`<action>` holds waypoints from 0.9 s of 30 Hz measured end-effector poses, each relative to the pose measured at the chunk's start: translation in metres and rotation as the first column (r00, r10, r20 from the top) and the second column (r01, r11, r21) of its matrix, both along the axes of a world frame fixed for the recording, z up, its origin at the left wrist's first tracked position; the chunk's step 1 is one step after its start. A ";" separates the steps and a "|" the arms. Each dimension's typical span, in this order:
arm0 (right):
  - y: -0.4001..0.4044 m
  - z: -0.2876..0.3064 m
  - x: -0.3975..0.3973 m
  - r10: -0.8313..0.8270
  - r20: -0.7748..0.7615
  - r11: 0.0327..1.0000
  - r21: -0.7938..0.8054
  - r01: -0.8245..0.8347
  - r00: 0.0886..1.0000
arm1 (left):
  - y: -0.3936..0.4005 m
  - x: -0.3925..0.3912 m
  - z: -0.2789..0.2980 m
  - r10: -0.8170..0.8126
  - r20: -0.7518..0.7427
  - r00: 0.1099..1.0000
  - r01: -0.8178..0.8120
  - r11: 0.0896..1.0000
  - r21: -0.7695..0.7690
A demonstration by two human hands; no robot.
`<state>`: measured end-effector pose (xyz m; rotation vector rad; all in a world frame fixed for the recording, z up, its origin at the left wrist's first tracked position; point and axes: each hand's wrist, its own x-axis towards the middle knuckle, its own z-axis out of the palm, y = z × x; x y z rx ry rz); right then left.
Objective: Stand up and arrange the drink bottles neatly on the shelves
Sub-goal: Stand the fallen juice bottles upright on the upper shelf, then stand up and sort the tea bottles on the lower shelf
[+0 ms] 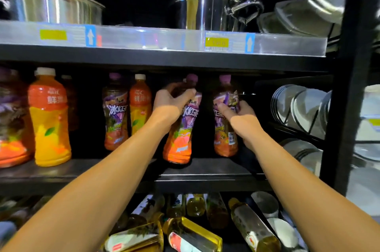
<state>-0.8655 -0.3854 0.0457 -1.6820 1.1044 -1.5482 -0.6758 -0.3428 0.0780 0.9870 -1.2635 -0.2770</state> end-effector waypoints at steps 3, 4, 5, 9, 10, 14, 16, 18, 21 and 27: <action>-0.012 -0.003 0.001 -0.076 0.002 0.996 0.054 0.076 0.997 | -0.004 -0.001 -0.005 -0.003 -0.073 0.997 -0.002 0.998 -0.069; -0.012 -0.004 0.002 -0.084 -0.009 0.995 0.055 0.084 0.996 | -0.007 0.000 -0.008 -0.001 -0.095 0.995 -0.008 0.996 -0.086; -0.013 -0.005 0.001 -0.086 -0.024 0.995 0.050 0.088 0.996 | -0.009 0.000 -0.012 -0.003 -0.117 0.993 -0.009 0.995 -0.098; -0.013 -0.007 0.000 -0.101 -0.080 0.994 0.027 0.103 0.992 | -0.020 -0.002 -0.023 -0.009 -0.090 0.996 0.003 0.998 -0.069; -0.012 -0.008 0.000 -0.103 -0.097 0.994 0.024 0.105 0.990 | -0.021 -0.005 -0.022 0.005 -0.066 0.998 -0.009 0.998 -0.055; -0.009 -0.015 -0.004 -0.054 -0.185 0.996 0.065 0.067 0.981 | -0.016 -0.006 -0.015 0.100 0.025 0.995 -0.101 0.994 0.050; 0.001 -0.017 -0.009 -0.081 -0.262 0.994 0.047 0.097 0.962 | -0.008 -0.005 -0.013 0.164 0.112 0.980 -0.176 0.979 0.104; 0.019 -0.016 -0.017 -0.186 -0.335 0.982 -0.067 0.174 0.924 | 0.009 -0.004 -0.015 0.201 0.192 0.961 -0.222 0.971 0.090; 0.057 -0.022 -0.028 -0.296 -0.327 0.941 -0.263 0.214 0.898 | 0.051 -0.007 -0.031 0.235 0.320 0.918 -0.233 0.971 -0.045; 0.132 -0.074 -0.030 -0.241 -0.224 0.916 -0.373 0.145 0.944 | 0.123 -0.018 -0.102 0.126 0.352 0.928 -0.092 0.989 -0.112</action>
